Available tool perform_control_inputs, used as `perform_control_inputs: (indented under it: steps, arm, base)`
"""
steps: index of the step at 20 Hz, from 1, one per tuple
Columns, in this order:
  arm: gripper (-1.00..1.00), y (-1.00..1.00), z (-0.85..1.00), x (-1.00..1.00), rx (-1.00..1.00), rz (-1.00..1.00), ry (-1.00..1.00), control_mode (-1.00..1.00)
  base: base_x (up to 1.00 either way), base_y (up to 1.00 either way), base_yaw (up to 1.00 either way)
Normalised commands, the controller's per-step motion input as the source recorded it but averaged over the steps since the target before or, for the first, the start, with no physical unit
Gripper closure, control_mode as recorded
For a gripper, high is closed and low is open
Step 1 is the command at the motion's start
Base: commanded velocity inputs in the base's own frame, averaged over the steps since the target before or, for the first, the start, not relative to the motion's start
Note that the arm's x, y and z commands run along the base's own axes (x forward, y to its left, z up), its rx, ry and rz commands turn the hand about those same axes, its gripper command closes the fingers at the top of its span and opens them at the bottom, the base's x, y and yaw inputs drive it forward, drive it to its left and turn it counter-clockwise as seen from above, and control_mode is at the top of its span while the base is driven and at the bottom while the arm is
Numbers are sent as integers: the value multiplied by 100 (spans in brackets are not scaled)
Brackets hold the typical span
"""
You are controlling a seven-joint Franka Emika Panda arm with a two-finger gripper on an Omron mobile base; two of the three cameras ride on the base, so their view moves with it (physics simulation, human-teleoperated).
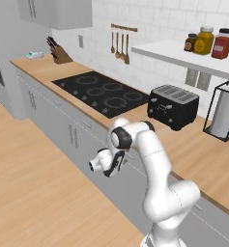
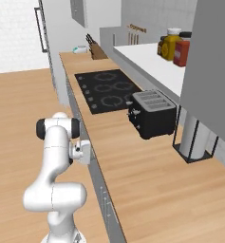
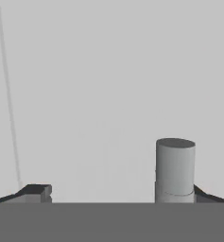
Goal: Take a straw from the drawer in front and place it inside the glass cup on the dining counter.
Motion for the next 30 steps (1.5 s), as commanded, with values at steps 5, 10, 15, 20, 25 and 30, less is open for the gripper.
perform_control_inputs:
  steps: [5,10,15,20,25,30]
  arm:
    - [100,0,-7,0,2,1,0,-100]
    - [100,7,0,-47,7,4,-4,-100]
    - [100,57,0,-73,10,6,-1,-100]
    - [100,99,4,-71,7,6,0,-100]
    - [100,100,10,-58,5,6,0,-100]
    - [100,100,12,-38,8,6,1,-100]
  base:
    - [0,0,0]
    - [0,0,0]
    - [0,0,0]
    - [0,0,0]
    - [0,0,0]
    - [0,0,0]
